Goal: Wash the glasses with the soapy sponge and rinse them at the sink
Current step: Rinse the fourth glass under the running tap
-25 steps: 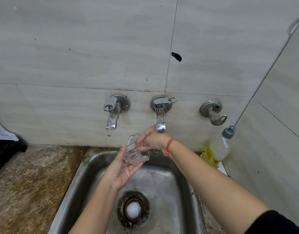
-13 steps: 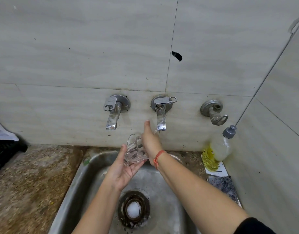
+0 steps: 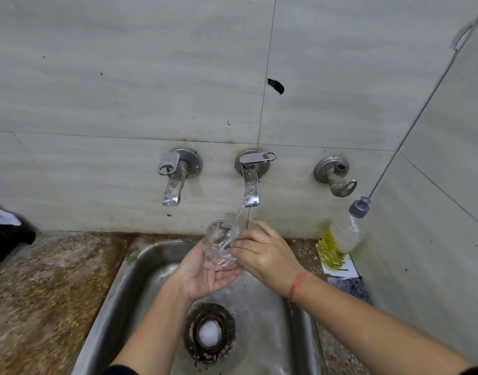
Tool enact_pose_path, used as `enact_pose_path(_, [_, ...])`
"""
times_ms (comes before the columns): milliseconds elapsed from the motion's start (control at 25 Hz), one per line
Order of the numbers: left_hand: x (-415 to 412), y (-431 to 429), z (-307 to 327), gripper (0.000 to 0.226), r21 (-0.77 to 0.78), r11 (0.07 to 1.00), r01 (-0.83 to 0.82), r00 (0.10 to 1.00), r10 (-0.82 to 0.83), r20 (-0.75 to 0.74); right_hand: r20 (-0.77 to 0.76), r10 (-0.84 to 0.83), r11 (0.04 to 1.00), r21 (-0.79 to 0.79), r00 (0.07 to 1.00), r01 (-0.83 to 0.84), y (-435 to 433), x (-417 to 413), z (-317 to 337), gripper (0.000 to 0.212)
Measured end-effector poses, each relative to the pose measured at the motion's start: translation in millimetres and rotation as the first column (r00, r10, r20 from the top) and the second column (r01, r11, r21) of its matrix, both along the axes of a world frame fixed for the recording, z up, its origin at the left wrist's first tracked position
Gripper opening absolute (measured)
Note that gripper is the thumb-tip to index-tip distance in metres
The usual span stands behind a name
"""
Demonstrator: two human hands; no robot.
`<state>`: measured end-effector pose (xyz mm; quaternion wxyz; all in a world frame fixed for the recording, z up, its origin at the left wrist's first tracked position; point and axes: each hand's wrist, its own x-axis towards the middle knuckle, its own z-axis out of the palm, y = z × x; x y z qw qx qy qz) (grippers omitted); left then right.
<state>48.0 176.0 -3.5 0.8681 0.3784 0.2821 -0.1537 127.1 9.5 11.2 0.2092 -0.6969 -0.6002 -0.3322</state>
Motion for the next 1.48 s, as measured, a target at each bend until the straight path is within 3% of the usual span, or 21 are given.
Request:
enact_pose_path(200, [3,-8,7,0.041,-0.164,0.977,-0.134,0.979,0.156,0.134,-0.059,-0.067,0.995,0.073,0.996,0.071,3,-9,4,0.015])
enact_pose_path(360, [-2,-13,7,0.038,-0.172,0.975,-0.138,0.966,0.17,0.192,-0.283,-0.213,0.974,0.013,0.935,0.226,15,-19,12,0.024])
enact_pose_path(440, [-3,-13,4,0.041,-0.165,0.968,-0.189,0.956,0.219,0.193,-0.484,-0.263,0.96,-0.047,0.835,0.275,21,-23,21,0.029])
enact_pose_path(520, [-6,-13,3,0.044,-0.127,0.969,-0.212,0.949,0.235,0.208,-0.735,-0.289,0.948,-0.129,0.613,0.292,26,-20,26,0.033])
enact_pose_path(640, [-11,-11,7,0.034,-0.001,0.974,-0.225,0.931,0.215,0.296,-0.987,-0.153,0.941,-0.13,0.05,0.313,33,-10,28,0.024])
enact_pose_path(680, [-13,-9,10,0.031,0.042,0.974,-0.225,0.927,0.2,0.316,-0.99,-0.076,0.935,-0.112,-0.12,0.336,35,-9,29,0.02])
enact_pose_path(760, [-16,-7,12,0.053,0.149,0.965,-0.218,0.926,0.155,0.345,-0.922,0.042,0.924,-0.111,-0.385,0.367,37,-7,35,0.017])
enact_pose_path(800, [-16,-7,13,0.064,0.193,0.957,-0.216,0.926,0.139,0.351,-0.87,0.081,0.921,-0.121,-0.486,0.371,36,-6,38,0.017])
enact_pose_path(920, [-10,-15,21,0.061,0.276,0.924,-0.266,0.914,0.151,0.376,-0.724,0.132,0.915,-0.173,-0.677,0.364,30,-2,40,0.02])
enact_pose_path(1040, [-1,-19,29,0.067,0.336,0.919,-0.206,0.911,0.054,0.41,-0.608,0.253,0.886,-0.167,-0.752,0.433,21,1,28,0.02])
enact_pose_path(1240, [18,-19,39,0.071,0.487,0.873,0.026,0.892,-0.24,0.383,-0.475,0.45,0.831,-0.087,-0.756,0.549,-2,9,21,0.016])
enact_pose_path(1320, [24,-22,44,0.067,0.52,0.854,0.017,0.896,-0.244,0.372,-0.533,0.382,0.86,-0.094,-0.755,0.502,-10,13,27,0.014])
enact_pose_path(1400, [27,-24,41,0.061,0.471,0.882,-0.028,0.907,-0.176,0.384,-0.673,0.2,0.91,-0.141,-0.712,0.389,-15,17,37,0.016])
enact_pose_path(1480, [27,-26,37,0.052,0.322,0.94,-0.11,0.913,-0.032,0.406,-0.828,-0.042,0.935,-0.23,-0.558,0.27,-13,21,50,0.024])
